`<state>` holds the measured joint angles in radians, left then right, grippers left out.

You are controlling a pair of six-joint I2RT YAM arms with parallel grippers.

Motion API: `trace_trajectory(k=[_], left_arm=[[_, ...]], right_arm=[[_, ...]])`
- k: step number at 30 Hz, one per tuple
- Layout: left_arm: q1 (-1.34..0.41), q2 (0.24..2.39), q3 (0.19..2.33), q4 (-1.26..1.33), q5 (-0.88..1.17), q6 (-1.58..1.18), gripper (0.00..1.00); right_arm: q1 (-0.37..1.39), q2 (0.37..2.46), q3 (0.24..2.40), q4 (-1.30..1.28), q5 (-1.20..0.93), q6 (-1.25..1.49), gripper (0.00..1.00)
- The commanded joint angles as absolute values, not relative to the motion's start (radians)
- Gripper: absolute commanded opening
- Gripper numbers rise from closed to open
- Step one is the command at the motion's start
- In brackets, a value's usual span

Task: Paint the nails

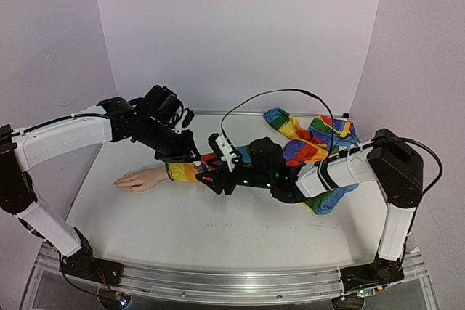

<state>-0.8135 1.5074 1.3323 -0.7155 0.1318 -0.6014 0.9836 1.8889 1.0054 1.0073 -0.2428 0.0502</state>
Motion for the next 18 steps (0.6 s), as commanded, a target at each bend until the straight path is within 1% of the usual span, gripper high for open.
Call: trace_trajectory(k=[1,10,12,15,16,18], left_arm=[[-0.815,1.465,1.332,-0.698,0.146,-0.612,0.00],[-0.815,1.464,1.332,-0.700,0.151,-0.611,0.00],[-0.815,1.465,1.330,-0.700,0.152,-0.611,0.00],[-0.815,1.467,1.331,-0.701,0.155,-0.612,0.00],[-0.815,1.467,1.332,-0.700,0.157,-0.612,0.00],[-0.815,1.465,1.334,-0.701,0.160,-0.612,0.00]], right_arm=[[1.000,1.933,1.081,1.094,-0.239,0.029,0.58],[1.011,1.961,1.104,1.127,-0.237,0.032,0.36],[1.015,1.962,1.104,1.134,-0.235,0.033,0.35],[1.017,1.966,1.110,1.140,-0.226,0.036,0.30],[1.018,1.968,1.111,1.142,-0.218,0.039,0.26],[1.019,1.970,1.111,1.149,-0.203,0.047,0.09]])
